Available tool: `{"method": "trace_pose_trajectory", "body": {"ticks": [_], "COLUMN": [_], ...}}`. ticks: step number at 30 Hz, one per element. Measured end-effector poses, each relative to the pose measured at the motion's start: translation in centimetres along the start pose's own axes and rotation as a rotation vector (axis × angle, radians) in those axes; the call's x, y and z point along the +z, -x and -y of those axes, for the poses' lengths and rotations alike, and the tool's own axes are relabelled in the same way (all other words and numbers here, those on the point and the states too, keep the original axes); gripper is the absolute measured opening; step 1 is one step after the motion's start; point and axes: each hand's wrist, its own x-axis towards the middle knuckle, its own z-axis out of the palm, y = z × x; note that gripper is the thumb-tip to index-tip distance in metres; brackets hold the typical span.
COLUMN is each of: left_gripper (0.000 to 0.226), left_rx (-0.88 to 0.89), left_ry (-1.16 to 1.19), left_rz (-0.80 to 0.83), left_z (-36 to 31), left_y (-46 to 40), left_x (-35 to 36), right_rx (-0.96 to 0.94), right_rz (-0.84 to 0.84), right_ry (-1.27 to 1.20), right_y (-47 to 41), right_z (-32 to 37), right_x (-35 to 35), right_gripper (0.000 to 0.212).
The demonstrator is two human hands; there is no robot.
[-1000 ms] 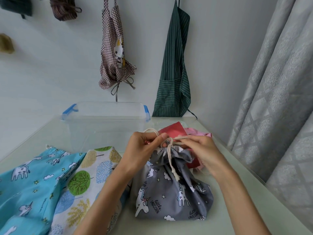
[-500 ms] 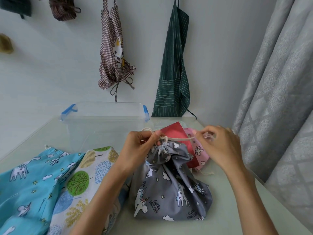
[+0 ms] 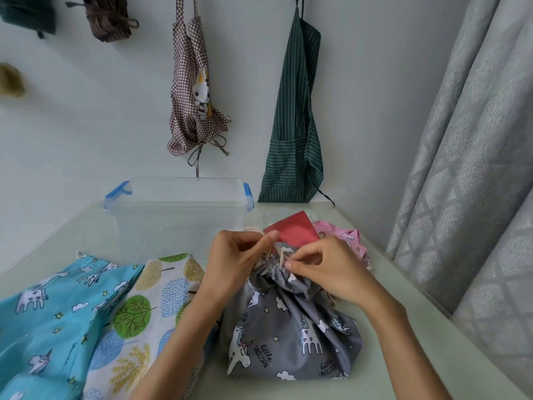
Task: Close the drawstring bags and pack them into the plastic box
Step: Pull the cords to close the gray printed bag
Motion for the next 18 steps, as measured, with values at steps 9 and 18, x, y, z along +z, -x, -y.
{"method": "trace_pose_trajectory", "body": {"ticks": [9,18], "left_gripper": [0.029,0.024], "left_rx": [-0.060,-0.161], "left_ry": [-0.353,-0.034], "left_rz": [-0.215,-0.255], "left_z": [-0.5,-0.4], "left_y": [-0.4,-0.7], "left_x": [-1.1,-1.6], "right_rx": [-0.045,0.106], "right_rz": [-0.268,-0.059], "right_ry": [-0.097,-0.223], "right_y": [0.5,0.2], "right_z": [-0.1,-0.7], "right_x": [-2.5,-2.2], "right_gripper": [0.012,0.013]}}
